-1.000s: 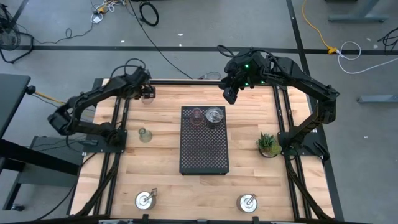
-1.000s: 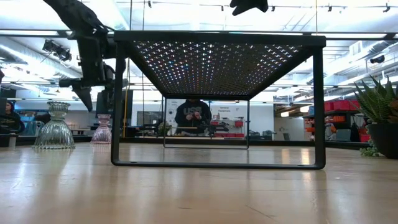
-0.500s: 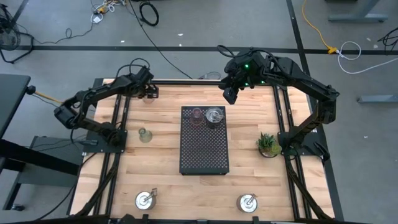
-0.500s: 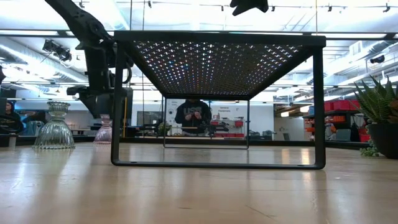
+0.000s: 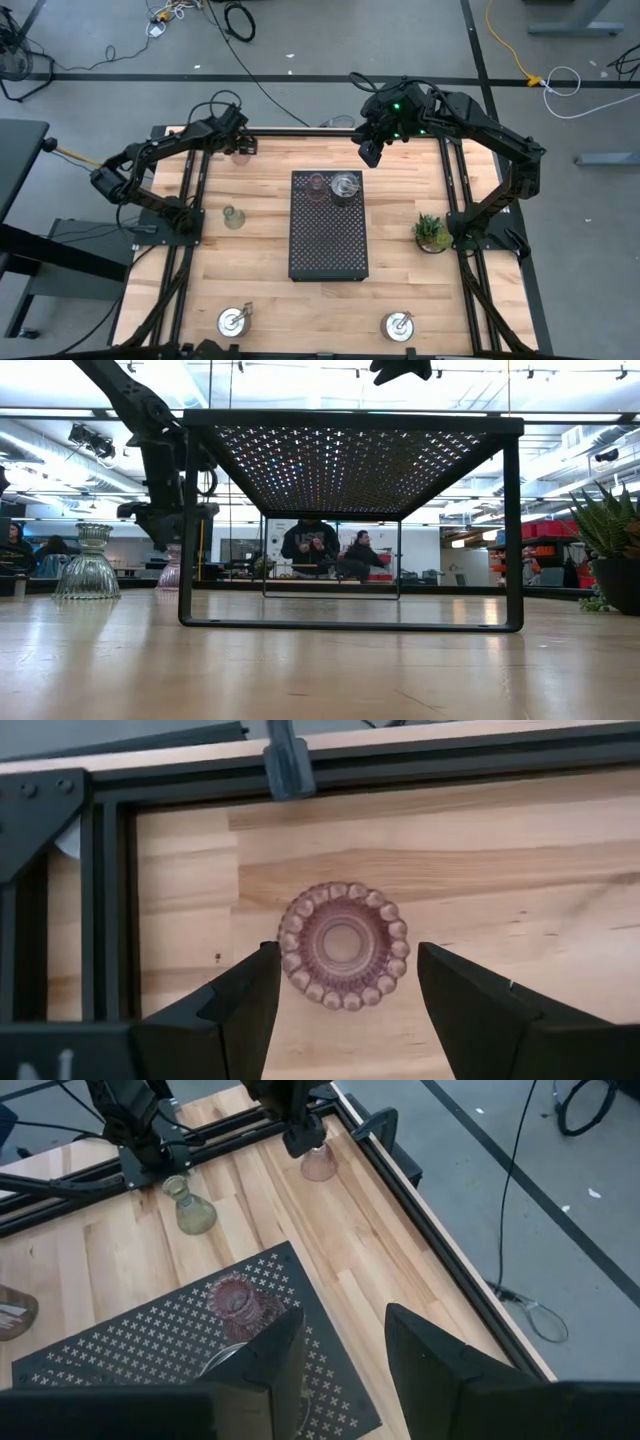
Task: Pick & Place candle stick holders
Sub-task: Put the pink candle holder on the shelf
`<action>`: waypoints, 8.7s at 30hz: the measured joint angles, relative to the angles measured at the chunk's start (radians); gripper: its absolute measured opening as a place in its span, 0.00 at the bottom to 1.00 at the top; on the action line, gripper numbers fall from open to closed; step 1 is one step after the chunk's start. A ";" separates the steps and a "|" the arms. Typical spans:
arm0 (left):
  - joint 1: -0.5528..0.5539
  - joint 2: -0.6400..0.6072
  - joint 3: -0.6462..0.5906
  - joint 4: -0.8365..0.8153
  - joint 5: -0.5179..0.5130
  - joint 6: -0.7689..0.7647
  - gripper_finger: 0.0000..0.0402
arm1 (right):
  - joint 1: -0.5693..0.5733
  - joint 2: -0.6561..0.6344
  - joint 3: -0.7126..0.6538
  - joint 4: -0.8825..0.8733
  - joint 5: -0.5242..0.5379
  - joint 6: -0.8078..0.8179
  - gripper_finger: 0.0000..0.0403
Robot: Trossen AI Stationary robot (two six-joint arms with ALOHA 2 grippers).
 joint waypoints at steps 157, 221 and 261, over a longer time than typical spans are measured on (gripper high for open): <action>-0.715 -0.110 0.929 -0.444 0.284 0.279 0.46 | 0.168 0.252 -0.003 0.541 -0.181 -0.026 0.30; -0.929 -0.179 0.926 -0.594 0.005 0.044 0.45 | 0.513 0.031 -0.953 1.662 0.393 0.235 0.30; -0.929 -0.179 0.926 -0.564 -0.010 0.096 0.45 | 0.465 0.125 -0.953 1.737 0.293 0.180 0.30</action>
